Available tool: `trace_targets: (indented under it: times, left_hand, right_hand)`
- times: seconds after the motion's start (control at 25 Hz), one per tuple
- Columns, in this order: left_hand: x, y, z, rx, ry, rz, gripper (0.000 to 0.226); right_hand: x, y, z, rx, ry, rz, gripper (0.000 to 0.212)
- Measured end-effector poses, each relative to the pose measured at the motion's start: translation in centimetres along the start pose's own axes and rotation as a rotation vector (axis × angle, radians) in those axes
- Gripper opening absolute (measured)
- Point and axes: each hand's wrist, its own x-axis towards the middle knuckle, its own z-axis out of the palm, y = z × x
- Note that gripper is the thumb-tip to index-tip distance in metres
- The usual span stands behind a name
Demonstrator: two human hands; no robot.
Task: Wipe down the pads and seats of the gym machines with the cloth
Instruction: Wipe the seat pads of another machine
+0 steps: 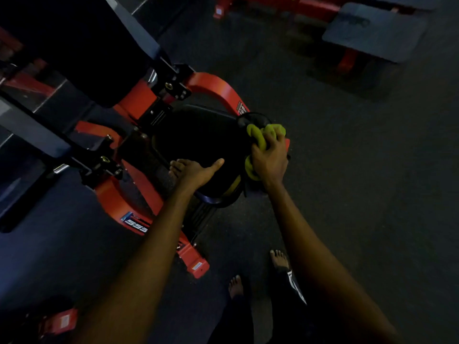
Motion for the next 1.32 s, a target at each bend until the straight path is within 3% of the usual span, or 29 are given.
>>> trace_targets:
  times: [0.16, 0.36, 0.48, 0.64, 0.8, 0.88, 1.0, 1.16, 1.24, 1.32]
  left_hand:
    - [0.0, -0.1, 0.9, -0.101, 0.114, 0.053, 0.134]
    - [0.5, 0.3, 0.8, -0.176, 0.179, 0.304, 0.095]
    - [0.7, 0.2, 0.8, -0.193, 0.192, 0.323, 0.088]
    - [0.8, 0.0, 0.9, -0.204, 0.173, 0.37, 0.086]
    - [1.2, -1.2, 1.1, -0.233, 0.197, 0.398, 0.072]
    - [1.7, -2.5, 0.8, -0.257, 0.245, 0.365, 0.062]
    - [1.6, -5.0, 0.2, -0.301, 0.302, 0.224, 0.072]
    - [1.4, -6.4, 0.3, -0.338, 0.297, 0.277, 0.072]
    - [1.9, -6.4, 0.0, -0.353, 0.278, 0.283, 0.072]
    - [2.2, -6.5, 0.0, -0.366, 0.253, 0.288, 0.072]
  right_hand:
    - [-2.6, 2.0, -1.3, 0.022, -0.117, -0.022, 0.039]
    - [6.3, 1.1, -1.2, -0.099, -0.303, -0.121, 0.02]
    - [7.6, 1.5, -0.8, -0.157, -0.395, -0.173, 0.022]
    - [6.9, 3.1, -2.9, -0.136, -0.462, -0.444, 0.024]
    - [7.0, -1.1, -0.4, -0.657, -0.566, -0.642, 0.027]
    - [5.4, -2.4, 0.1, -0.716, -0.524, -0.804, 0.029]
    - [4.9, -2.3, 1.2, -0.695, -0.575, -0.944, 0.035]
    - [6.5, -6.4, 7.0, -0.837, -0.667, -0.821, 0.036]
    - [6.7, -7.5, 8.5, -0.877, -0.651, -0.667, 0.04]
    - [5.2, -7.4, 8.5, -0.862, -0.596, -0.638, 0.042]
